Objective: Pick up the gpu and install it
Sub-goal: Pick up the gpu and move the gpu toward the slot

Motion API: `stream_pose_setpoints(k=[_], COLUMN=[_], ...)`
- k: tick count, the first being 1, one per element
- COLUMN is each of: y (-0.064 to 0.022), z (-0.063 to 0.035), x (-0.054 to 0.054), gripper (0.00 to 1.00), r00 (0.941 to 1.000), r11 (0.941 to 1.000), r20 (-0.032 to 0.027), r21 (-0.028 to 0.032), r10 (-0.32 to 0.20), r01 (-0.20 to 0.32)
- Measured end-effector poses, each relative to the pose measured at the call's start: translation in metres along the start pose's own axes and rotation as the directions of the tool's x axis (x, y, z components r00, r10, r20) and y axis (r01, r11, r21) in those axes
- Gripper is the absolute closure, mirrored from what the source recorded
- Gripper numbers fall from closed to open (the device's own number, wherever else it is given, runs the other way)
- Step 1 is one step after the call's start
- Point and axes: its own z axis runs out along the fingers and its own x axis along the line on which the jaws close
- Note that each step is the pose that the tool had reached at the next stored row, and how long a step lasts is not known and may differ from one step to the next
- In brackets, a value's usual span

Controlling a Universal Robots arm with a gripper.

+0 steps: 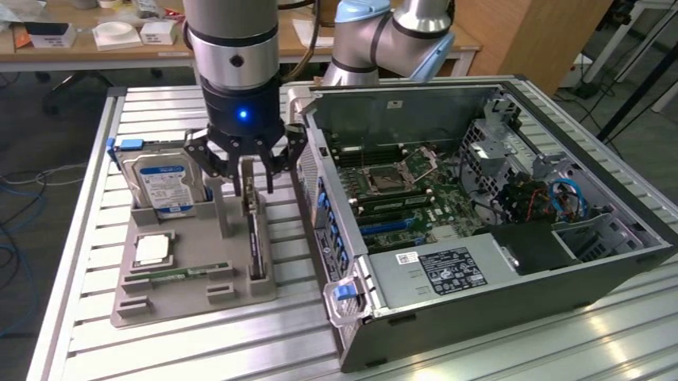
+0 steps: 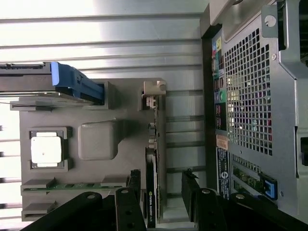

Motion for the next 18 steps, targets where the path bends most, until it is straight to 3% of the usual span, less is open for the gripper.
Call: stream_pose_setpoints(k=[18], y=[-0.0028], z=[0.0038], x=[-0.0001], gripper=[0.53], r00=[1.0000], r11=[1.0000], r20=[-0.0001], r21=[0.0001], r10=[0.000], r01=[0.000])
